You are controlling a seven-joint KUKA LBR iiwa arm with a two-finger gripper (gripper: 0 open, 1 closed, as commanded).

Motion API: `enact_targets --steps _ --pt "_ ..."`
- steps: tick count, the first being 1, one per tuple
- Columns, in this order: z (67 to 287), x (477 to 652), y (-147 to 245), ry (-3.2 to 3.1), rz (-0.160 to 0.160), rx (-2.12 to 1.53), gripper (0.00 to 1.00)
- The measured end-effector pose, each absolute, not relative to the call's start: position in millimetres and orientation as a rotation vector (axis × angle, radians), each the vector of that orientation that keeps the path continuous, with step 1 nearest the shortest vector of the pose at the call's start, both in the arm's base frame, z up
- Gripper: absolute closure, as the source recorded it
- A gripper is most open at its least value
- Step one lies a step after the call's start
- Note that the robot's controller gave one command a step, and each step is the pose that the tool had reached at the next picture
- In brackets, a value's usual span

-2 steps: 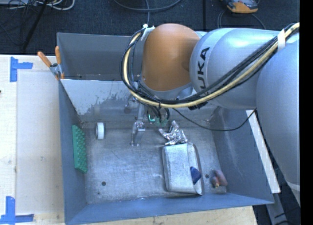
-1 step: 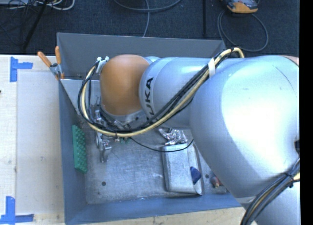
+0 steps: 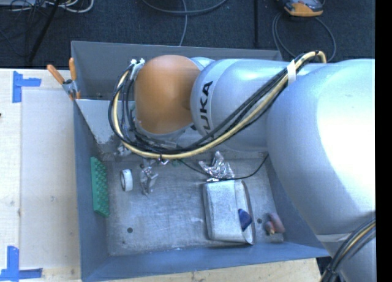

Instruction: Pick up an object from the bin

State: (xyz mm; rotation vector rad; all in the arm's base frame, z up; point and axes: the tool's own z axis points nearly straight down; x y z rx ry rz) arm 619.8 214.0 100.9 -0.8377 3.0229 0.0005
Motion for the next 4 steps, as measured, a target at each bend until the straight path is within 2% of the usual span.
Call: enact_targets --steps 1,2,3,4 --pt "99.6 618.8 237.8 2.924 0.002 -1.142 0.0" --pt "84.4 617.2 237.3 2.703 -0.003 -1.59 0.0" --pt "82.5 627.9 240.5 2.215 -0.024 -2.18 0.0" --pt "74.3 619.5 242.1 2.229 0.0 -2.201 1.0"
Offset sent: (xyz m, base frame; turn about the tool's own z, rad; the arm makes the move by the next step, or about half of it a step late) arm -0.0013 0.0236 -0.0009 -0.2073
